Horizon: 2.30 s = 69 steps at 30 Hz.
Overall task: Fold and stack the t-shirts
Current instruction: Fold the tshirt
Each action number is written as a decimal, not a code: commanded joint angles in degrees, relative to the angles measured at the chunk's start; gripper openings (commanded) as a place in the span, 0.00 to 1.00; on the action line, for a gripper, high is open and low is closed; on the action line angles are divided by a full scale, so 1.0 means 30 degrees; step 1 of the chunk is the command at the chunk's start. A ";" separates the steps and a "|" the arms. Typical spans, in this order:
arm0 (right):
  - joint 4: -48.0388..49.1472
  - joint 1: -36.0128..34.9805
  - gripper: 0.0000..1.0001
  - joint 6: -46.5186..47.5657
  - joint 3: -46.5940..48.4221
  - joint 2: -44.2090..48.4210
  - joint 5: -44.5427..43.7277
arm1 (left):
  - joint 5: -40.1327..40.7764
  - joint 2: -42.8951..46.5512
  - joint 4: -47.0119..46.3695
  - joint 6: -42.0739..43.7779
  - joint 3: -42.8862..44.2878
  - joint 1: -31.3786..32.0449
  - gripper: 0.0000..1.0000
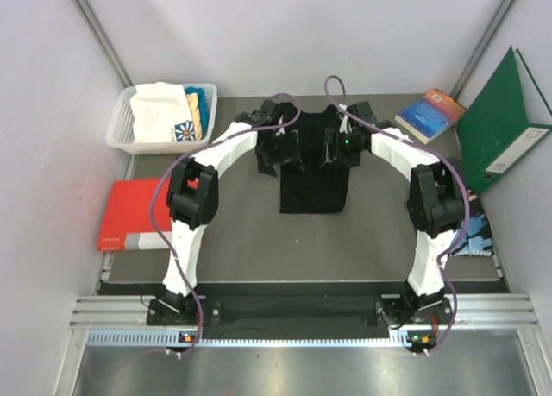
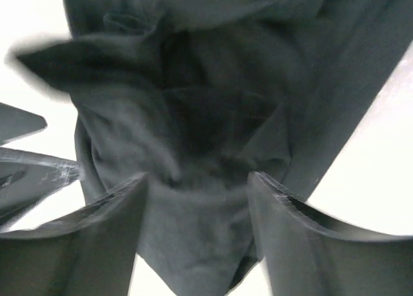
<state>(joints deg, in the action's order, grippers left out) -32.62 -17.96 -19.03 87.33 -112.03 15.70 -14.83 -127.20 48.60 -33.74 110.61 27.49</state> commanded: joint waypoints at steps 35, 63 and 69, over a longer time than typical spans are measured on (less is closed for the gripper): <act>0.1153 0.0537 0.00 -0.3652 -0.6700 0.2774 0.5577 | -0.5076 0.2876 -0.8378 -0.1850 -1.0619 -0.0666 0.00; -0.5736 -0.0345 0.00 -0.0720 -0.6381 0.7990 0.5341 | -0.4431 1.0261 0.0295 -0.0618 -1.1032 0.0683 0.00; -0.6411 0.1178 0.01 0.0189 -0.1168 0.5033 0.5722 | -0.5045 0.8213 0.0206 -0.0562 -0.7173 -0.0136 0.00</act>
<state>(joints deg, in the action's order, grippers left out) -50.72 -17.45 -21.32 75.07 -91.88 31.81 -28.73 -99.44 48.36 -36.03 80.95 28.93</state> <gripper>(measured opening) 0.011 0.024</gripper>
